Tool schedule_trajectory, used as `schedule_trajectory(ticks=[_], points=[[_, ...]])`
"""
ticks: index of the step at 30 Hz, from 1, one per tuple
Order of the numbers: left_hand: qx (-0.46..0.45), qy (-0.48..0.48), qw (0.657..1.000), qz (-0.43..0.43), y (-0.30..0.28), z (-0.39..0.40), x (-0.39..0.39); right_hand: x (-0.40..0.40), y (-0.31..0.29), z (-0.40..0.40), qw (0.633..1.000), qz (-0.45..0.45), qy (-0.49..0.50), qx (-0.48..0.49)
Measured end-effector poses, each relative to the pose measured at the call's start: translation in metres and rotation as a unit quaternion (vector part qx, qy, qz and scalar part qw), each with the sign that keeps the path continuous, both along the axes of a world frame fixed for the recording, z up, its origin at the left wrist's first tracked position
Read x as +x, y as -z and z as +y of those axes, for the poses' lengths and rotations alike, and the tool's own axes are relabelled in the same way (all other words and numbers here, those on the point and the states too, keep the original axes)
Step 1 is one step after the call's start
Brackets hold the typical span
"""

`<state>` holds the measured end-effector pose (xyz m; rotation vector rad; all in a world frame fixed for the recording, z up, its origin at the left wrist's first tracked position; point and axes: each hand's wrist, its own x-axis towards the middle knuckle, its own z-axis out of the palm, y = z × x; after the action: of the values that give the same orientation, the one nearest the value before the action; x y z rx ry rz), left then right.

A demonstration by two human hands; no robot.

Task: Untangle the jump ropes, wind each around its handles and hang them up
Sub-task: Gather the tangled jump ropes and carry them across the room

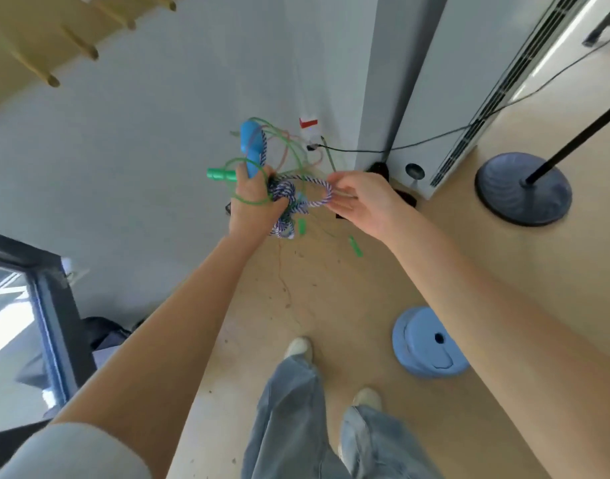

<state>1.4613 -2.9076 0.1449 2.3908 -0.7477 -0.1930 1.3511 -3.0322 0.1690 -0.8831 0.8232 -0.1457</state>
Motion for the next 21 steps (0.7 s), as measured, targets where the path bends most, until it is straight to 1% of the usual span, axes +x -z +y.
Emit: schedule_trajectory(ticks=[2,3,5,6,9,12,14,16,19,21], points=[[0.058,0.037,0.997,0.021,0.042,-0.008,0.009,0.005,0.042,-0.006,0.998,0.063,-0.015,0.001],[0.105,0.059,0.992,0.043,0.067,-0.013,0.013,0.008,0.067,-0.007,0.996,0.091,-0.021,0.005],[0.193,0.113,0.971,0.086,0.121,-0.021,0.023,0.012,0.121,-0.006,0.992,0.124,-0.015,0.033],[0.223,0.134,0.96,0.104,0.148,-0.024,0.029,0.014,0.147,-0.005,0.989,0.136,-0.009,0.05],[0.271,0.158,0.939,0.139,0.218,-0.03,0.045,0.022,0.217,-0.002,0.983,0.168,0.004,0.078],[0.287,0.178,0.923,0.184,0.27,-0.041,0.058,0.024,0.27,0.0,0.969,0.242,-0.015,0.041],[0.296,0.202,0.91,0.208,0.293,-0.048,0.059,0.017,0.292,0.003,0.957,0.289,-0.026,0.019],[0.297,0.21,0.908,0.208,0.304,-0.053,0.054,0.005,0.304,0.005,0.951,0.305,-0.025,0.032],[0.303,0.181,0.912,0.208,0.304,-0.059,0.038,-0.014,0.31,0.001,0.947,0.319,0.004,0.04],[0.302,0.163,0.913,0.22,0.299,-0.061,0.025,-0.025,0.308,-0.004,0.945,0.327,0.026,0.018]])
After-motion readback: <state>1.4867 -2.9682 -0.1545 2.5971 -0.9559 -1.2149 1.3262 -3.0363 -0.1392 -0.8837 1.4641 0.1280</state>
